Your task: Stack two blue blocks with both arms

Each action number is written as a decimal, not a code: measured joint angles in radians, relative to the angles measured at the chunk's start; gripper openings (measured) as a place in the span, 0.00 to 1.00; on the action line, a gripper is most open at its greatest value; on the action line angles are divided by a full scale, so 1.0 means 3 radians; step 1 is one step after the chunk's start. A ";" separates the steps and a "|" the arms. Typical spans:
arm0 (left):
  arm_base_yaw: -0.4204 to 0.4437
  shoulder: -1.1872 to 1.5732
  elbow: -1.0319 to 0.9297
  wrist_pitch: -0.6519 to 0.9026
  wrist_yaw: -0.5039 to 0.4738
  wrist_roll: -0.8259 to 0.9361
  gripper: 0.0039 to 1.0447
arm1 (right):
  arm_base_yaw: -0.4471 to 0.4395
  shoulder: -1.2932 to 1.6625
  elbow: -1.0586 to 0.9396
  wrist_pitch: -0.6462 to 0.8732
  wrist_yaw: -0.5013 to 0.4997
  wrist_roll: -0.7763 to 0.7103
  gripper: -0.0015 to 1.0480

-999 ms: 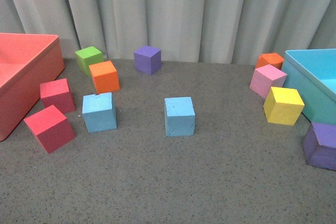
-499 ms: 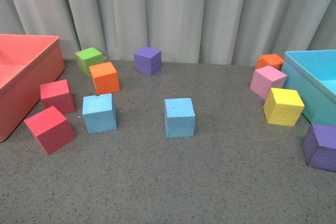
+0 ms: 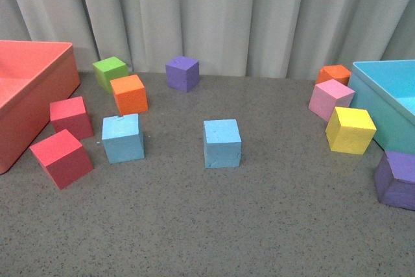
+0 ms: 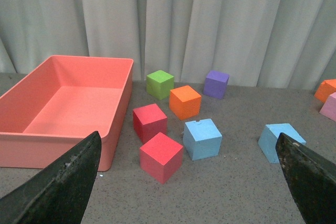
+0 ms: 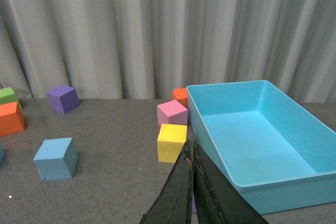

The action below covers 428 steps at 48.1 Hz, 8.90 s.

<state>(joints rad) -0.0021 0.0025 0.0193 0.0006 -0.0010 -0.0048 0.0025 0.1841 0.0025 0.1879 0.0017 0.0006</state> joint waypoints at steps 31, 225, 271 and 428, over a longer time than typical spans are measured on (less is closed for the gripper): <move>-0.0027 0.0249 0.0149 -0.0389 -0.0202 0.0018 0.94 | 0.0000 -0.0601 0.0003 -0.0622 -0.0010 -0.0003 0.87; -0.1836 0.7881 0.6383 -0.2167 -0.0755 -0.1578 0.88 | 0.0000 -0.0601 0.0003 -0.0622 -0.0010 -0.0001 0.91; -0.0903 0.5032 0.1306 0.3588 -0.0875 -0.0037 0.03 | 0.0000 -0.0601 0.0003 -0.0622 -0.0009 -0.0001 0.91; -0.0003 0.0006 0.0000 0.0005 0.0001 -0.0001 0.94 | 0.0000 -0.0601 0.0003 -0.0622 -0.0010 -0.0001 0.91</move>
<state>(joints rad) -0.0029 0.0044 0.0193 0.0021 -0.0006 -0.0051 0.0025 0.0036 0.0032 0.0013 -0.0013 0.0002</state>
